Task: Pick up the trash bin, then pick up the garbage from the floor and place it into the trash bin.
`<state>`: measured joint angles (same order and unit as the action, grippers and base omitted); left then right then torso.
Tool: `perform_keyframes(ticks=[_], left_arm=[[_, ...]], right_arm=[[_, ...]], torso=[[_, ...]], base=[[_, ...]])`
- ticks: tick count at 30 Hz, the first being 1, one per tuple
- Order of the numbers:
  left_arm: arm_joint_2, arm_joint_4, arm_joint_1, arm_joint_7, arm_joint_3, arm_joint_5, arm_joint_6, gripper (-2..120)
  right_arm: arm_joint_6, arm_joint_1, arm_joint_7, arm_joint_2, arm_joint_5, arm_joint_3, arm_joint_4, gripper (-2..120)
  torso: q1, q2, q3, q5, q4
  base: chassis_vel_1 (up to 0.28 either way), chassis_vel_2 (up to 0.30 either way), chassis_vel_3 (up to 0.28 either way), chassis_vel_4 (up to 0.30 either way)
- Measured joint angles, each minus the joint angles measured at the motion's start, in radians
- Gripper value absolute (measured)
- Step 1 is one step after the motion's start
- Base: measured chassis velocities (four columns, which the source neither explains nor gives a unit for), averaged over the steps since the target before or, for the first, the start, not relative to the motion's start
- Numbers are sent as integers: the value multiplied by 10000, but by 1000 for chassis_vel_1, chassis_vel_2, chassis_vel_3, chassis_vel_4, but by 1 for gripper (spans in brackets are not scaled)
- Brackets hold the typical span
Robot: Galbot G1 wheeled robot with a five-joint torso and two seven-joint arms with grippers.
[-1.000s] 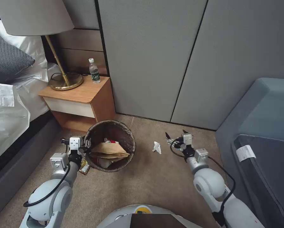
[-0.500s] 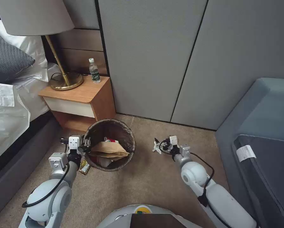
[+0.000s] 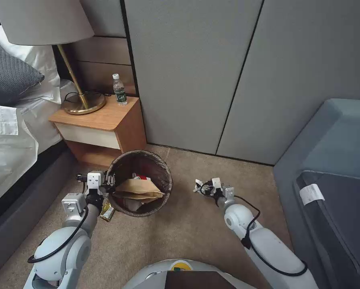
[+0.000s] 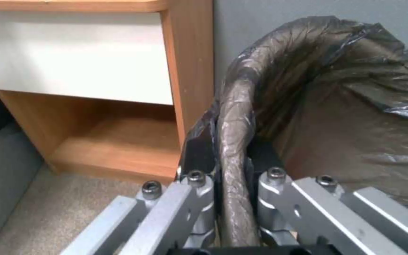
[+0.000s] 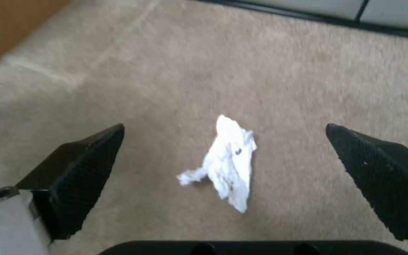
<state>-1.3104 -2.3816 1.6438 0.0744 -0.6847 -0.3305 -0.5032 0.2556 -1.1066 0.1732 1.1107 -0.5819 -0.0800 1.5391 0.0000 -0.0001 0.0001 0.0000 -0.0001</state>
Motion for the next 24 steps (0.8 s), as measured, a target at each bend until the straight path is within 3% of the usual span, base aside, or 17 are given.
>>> perform_keyframes(ticks=[24], left_arm=[[-52, -25, 35, -10, 28, 46, -2, 5]], right_arm=[[-633, 1572, -261, 1020, 745, 742, -3248, 100]], torso=[[0, 0, -1, 0, 1]], base=[[0, 0, 0, 0]])
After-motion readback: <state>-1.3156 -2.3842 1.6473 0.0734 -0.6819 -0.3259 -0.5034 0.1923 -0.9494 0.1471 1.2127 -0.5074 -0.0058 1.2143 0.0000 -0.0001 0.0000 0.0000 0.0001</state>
